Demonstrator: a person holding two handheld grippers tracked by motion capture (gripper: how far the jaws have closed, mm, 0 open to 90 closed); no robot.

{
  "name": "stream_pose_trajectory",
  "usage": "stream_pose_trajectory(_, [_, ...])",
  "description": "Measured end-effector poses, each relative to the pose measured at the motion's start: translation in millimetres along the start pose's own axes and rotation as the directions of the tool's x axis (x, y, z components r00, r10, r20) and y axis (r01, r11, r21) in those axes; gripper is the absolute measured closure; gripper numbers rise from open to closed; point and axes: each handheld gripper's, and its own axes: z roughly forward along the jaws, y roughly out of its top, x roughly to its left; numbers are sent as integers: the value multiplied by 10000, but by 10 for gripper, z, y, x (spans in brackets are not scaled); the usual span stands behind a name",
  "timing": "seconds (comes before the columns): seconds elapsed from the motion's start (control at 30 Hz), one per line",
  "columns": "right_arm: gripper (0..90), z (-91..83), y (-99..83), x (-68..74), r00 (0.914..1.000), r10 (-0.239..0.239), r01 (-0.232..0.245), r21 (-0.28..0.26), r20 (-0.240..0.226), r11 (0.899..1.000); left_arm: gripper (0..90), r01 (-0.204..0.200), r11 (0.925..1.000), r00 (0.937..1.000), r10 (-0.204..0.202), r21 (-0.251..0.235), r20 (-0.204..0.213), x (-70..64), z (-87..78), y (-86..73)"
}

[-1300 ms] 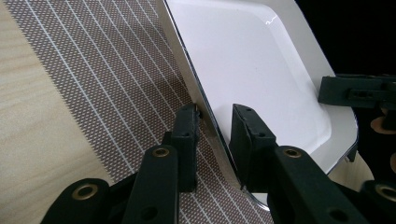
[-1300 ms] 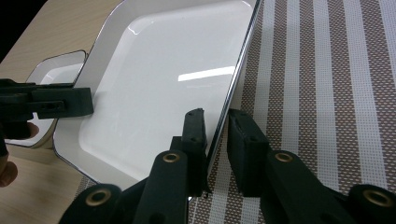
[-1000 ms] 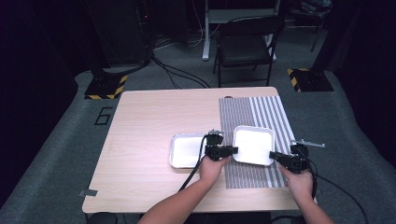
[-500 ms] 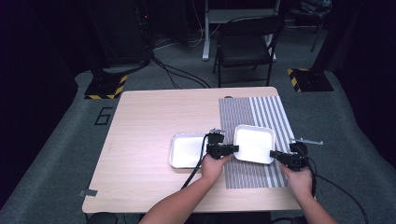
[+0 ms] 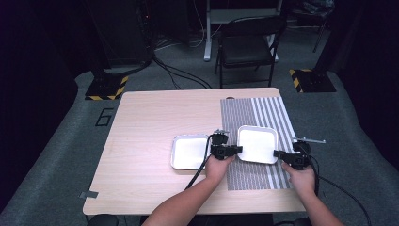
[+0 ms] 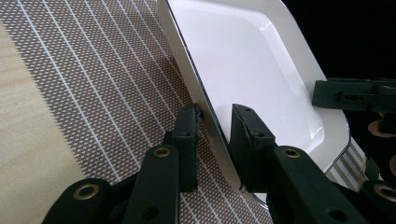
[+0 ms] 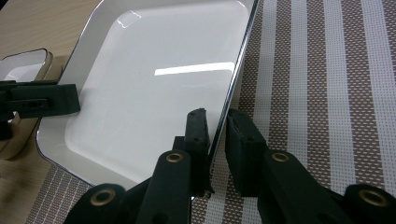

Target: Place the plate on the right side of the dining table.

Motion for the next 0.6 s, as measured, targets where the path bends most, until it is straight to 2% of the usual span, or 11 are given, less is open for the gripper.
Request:
stream_pose_trajectory(0.33, [795, 58, 27, -32, 9997, 48, -50, 68, 220, 10000, 718, 44, 10000, 9999, -44, 23, -112, 17, 70, 15])
stream_pose_trajectory(0.53, [798, 114, 77, -87, 9998, 28, -31, 132, 208, 9999, 717, 180, 9998, 9997, -180, 5, -168, 50, 130, 27])
stream_pose_trajectory(0.6, [799, 141, 96, -96, 9996, 87, -93, 219, 258, 9997, 716, 334, 9994, 9993, -334, -2, -185, 59, 154, 30])
